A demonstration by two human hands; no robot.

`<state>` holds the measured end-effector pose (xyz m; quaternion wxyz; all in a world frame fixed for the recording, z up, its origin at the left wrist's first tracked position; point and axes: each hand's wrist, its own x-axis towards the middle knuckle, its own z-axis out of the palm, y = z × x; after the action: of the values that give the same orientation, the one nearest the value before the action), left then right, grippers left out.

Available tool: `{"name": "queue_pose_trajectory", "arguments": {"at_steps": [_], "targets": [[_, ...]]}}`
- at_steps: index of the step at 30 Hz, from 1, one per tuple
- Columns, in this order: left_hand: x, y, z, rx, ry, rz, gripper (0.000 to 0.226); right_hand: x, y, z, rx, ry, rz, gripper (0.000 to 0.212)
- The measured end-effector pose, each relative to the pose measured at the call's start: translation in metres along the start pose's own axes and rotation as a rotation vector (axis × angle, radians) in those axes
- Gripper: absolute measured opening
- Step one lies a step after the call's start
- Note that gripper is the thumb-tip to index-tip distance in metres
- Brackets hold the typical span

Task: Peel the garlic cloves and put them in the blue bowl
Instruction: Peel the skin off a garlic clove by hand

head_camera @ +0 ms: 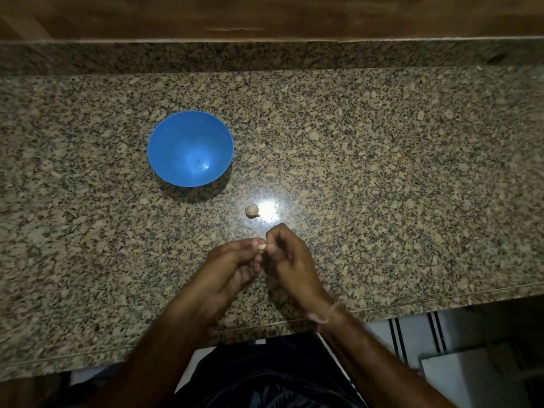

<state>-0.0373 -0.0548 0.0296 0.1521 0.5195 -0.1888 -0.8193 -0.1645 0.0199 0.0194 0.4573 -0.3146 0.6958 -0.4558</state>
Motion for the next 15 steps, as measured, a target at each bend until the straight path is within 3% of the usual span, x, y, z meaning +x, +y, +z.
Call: {"name": "queue_pose_trajectory", "arguments": {"at_steps": [2, 6, 8, 12, 15], "targets": [[0.002, -0.001, 0.000, -0.100, -0.005, -0.019, 0.016, 0.006, 0.003, -0.001, 0.032, 0.020, 0.014, 0.018], [-0.001, -0.010, 0.005, 0.378, 0.109, 0.437, 0.010, 0.003, -0.007, 0.001, 0.202, -0.035, 0.205, 0.025], [0.001, -0.011, 0.006, 0.490, 0.111, 0.545, 0.015, 0.001, -0.007, 0.001, 0.170, -0.052, 0.241, 0.028], [0.003, -0.014, 0.006, 0.324, 0.139, 0.426, 0.012, 0.002, -0.004, 0.007, 0.343, 0.052, 0.223, 0.016], [0.009, -0.017, 0.004, 0.183, 0.181, 0.323, 0.010, 0.006, 0.007, 0.002, 0.141, 0.096, 0.110, 0.011]]}}
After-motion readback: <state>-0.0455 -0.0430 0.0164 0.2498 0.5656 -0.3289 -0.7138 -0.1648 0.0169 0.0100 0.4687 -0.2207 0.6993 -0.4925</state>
